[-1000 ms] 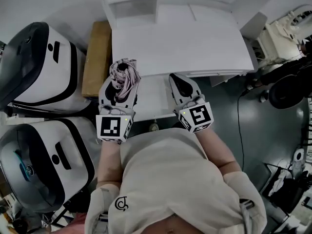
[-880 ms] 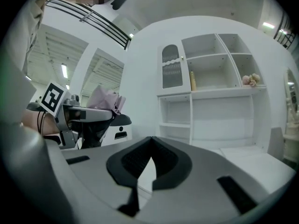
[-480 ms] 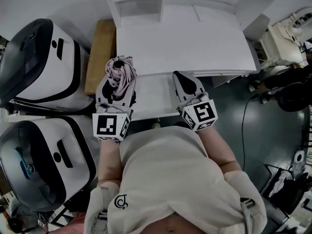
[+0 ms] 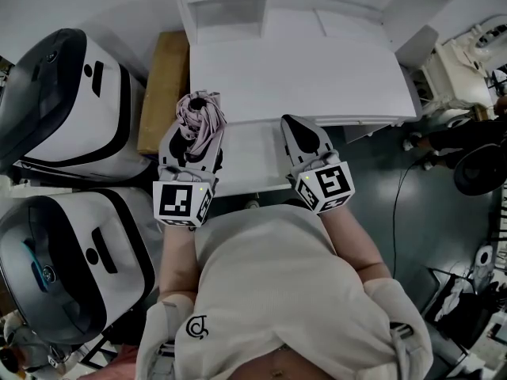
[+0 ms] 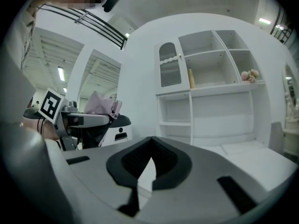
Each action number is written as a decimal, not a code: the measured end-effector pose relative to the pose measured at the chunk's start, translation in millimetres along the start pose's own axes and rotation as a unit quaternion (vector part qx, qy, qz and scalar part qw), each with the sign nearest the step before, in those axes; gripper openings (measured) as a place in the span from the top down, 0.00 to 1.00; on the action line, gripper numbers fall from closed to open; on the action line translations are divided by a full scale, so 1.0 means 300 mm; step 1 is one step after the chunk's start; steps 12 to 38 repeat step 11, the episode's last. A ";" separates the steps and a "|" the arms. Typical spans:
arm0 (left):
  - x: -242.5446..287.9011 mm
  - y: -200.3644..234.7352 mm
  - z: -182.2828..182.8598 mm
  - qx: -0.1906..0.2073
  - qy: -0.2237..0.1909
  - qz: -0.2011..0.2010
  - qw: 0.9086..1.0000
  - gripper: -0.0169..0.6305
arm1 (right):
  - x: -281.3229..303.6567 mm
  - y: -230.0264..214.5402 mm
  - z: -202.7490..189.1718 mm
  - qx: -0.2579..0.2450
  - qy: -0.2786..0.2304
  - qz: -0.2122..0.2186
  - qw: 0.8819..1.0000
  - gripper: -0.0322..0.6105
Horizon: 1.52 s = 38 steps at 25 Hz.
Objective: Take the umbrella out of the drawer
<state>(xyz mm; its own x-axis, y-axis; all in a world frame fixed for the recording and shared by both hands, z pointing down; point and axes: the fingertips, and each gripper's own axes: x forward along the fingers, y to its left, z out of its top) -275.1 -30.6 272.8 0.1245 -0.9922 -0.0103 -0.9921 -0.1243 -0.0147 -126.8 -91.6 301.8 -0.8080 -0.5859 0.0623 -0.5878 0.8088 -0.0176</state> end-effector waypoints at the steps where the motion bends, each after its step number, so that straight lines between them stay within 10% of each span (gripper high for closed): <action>1: 0.002 0.000 -0.002 0.000 0.001 -0.001 1.000 0.60 | 0.001 -0.001 0.000 -0.001 0.000 0.000 1.000 0.94; 38: 0.032 -0.007 -0.006 -0.007 0.004 -0.005 1.000 0.59 | 0.008 -0.004 0.011 -0.021 -0.003 0.000 1.000 0.94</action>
